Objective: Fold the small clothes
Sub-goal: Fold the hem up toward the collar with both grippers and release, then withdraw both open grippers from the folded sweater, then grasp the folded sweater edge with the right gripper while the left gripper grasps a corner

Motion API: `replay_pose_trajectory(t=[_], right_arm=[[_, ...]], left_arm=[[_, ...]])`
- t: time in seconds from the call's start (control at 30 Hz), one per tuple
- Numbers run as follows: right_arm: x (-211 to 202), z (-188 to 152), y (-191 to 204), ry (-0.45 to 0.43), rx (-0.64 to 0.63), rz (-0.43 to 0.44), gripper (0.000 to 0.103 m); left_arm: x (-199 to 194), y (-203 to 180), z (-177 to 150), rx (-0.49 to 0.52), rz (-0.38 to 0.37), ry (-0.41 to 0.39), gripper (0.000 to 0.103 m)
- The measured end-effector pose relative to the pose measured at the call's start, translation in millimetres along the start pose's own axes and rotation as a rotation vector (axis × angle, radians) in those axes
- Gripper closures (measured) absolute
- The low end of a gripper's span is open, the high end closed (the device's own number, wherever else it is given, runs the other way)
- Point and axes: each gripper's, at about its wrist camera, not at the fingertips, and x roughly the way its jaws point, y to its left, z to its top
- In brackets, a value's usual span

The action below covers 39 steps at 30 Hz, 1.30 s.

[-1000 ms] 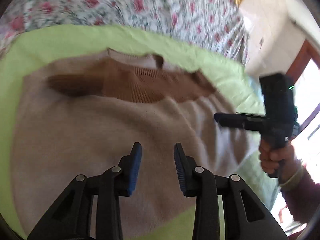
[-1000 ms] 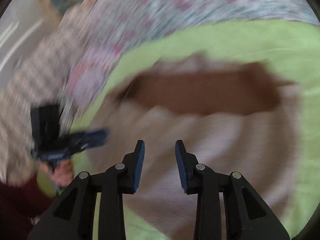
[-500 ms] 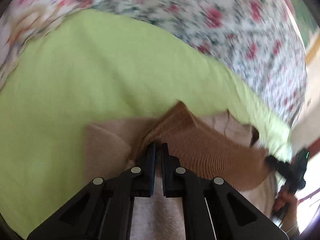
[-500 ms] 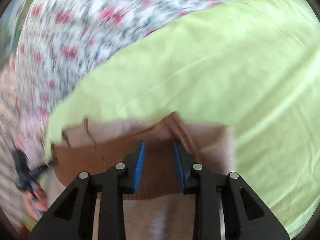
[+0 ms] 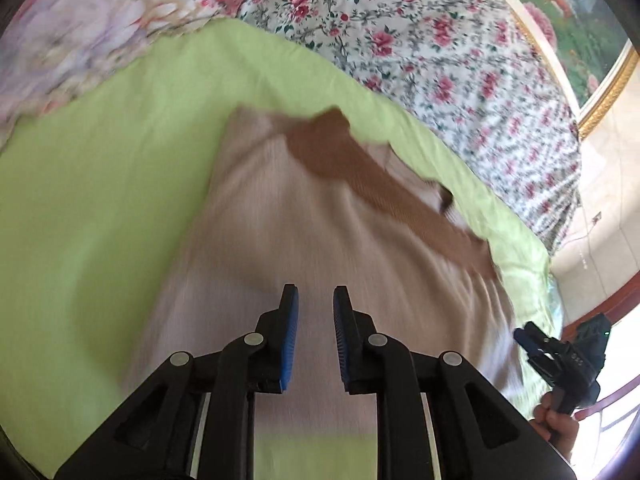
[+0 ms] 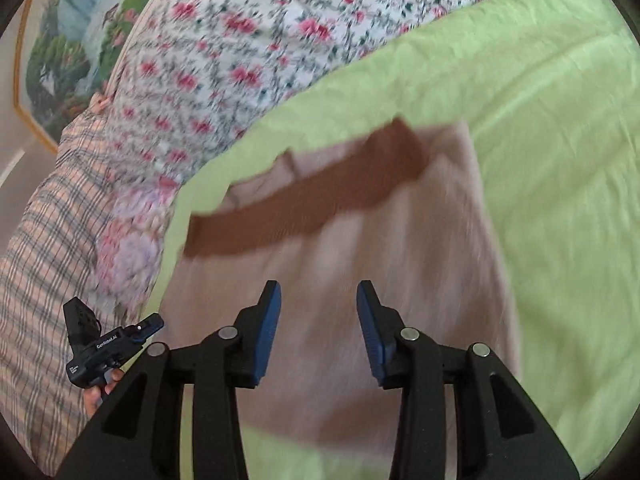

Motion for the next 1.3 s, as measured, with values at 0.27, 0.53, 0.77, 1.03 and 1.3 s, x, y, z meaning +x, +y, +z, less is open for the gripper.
replay_pose_trajectory(t=[0.27,0.53,0.77,1.03,1.3], right_arm=[[-25,-66,28,0.024,-0.045,0.028,0.062],[-42,-91,38,0.041,-0.049,0.042,0.052],[-45,-100,38,0.057,-0.044,0.041,0.052],[-51,-92,38,0.034,-0.035,0.051,0.052],[-42,-78,33,0.036,-0.032,0.041,0.052]], left_arm=[[-51,10,-86,-0.072,-0.03,0.012,0.071],[-67,13,-118,-0.119,-0.073,0.012,0.059],[-58,2,-118,-0.119,-0.084,0.019,0.053],[-24,17,-95,-0.232,-0.082,-0.005,0.05],[0,56,-38,-0.344,-0.046,-0.121,0.056]])
